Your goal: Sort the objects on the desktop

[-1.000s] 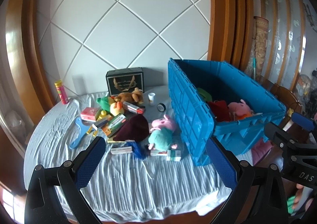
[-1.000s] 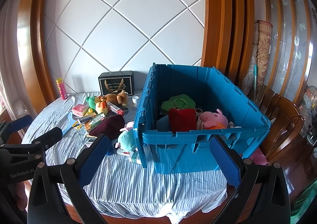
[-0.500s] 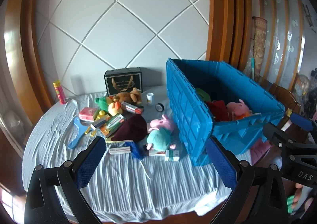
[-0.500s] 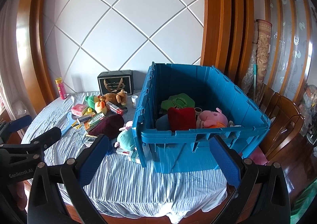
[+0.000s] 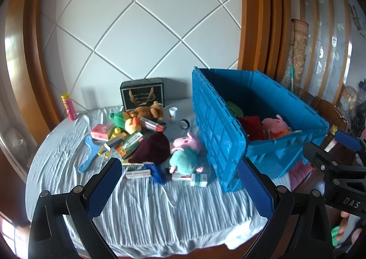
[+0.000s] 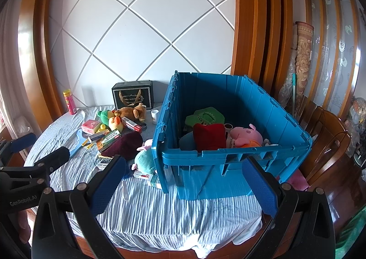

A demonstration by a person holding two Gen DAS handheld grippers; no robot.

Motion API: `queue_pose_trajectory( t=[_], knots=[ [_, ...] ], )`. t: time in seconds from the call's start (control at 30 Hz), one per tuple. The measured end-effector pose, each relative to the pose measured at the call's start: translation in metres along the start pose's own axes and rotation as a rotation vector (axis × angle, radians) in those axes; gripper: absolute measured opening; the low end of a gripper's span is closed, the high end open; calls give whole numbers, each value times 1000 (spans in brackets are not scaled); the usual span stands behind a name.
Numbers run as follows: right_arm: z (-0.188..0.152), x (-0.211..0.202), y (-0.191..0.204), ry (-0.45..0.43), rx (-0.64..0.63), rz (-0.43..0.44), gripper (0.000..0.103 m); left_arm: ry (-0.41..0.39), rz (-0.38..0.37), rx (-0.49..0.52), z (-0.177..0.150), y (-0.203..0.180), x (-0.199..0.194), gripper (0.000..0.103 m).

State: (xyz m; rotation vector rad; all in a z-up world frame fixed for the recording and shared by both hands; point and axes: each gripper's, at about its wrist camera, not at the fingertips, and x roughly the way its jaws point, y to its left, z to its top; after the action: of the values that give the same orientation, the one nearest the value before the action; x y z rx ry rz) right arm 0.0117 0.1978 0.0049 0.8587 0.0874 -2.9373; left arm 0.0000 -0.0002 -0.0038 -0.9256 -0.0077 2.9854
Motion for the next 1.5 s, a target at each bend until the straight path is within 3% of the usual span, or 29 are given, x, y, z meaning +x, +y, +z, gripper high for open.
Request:
queue_pose_trajectory(
  t=[1.0, 1.17, 1.5],
  knots=[
    [0, 14, 12, 22, -14, 2, 103, 26, -9, -18, -4, 18, 14, 102],
    [-3, 20, 24, 31, -24, 23, 103, 78, 15, -66, -26, 60, 34, 102],
    [-11, 55, 91, 53, -53, 167, 103, 226, 243, -196, -89, 199, 81, 102]
  ],
)
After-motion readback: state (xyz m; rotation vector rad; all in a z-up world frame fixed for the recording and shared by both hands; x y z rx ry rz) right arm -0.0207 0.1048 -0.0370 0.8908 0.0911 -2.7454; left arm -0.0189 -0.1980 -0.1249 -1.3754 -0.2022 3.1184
